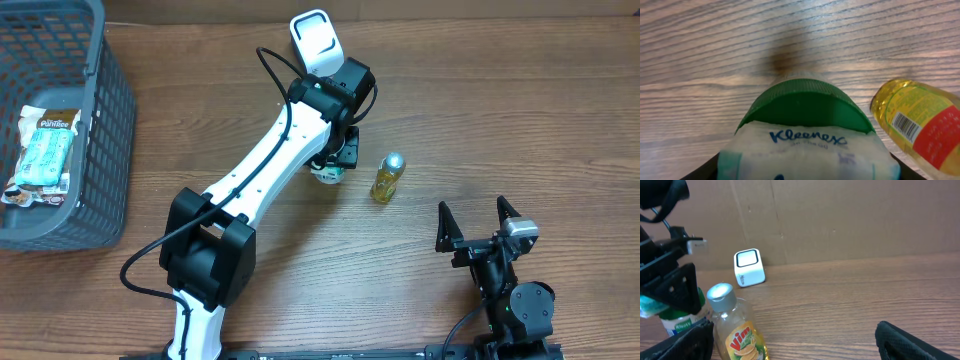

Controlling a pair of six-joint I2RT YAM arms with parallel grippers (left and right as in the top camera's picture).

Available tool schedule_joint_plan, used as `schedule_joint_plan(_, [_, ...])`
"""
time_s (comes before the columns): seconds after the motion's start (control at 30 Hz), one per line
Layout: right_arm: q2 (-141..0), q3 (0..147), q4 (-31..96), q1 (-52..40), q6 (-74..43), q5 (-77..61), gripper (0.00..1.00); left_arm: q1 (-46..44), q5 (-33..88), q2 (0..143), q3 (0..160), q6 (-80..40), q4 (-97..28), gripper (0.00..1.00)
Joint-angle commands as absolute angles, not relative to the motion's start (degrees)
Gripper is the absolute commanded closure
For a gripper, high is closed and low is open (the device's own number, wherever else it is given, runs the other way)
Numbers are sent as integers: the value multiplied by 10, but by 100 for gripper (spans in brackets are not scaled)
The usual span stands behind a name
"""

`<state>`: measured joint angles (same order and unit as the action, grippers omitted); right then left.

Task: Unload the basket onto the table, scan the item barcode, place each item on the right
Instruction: 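Lower the Kleenex pack beside the Vim bottle and open the left gripper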

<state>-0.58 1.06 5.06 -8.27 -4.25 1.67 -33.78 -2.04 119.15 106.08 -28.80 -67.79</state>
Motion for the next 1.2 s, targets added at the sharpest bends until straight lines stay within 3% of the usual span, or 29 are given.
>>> schedule_joint_plan(0.0, [-2,4,47,-81,-40,14,0,-342,-7,1185,1037,-299,-652,68])
schedule_joint_plan(0.37, [-2,4,47,-81,-40,14,0,-365,-23,1185,990,-341,-612,62])
schedule_joint_plan(0.73, [-2,4,47,-81,-40,14,0,-372,-23,1185,975,-348,-600,36])
schedule_joint_plan(1.17, [-2,4,47,-81,-40,14,0,-371,-36,1185,975,-342,-600,28])
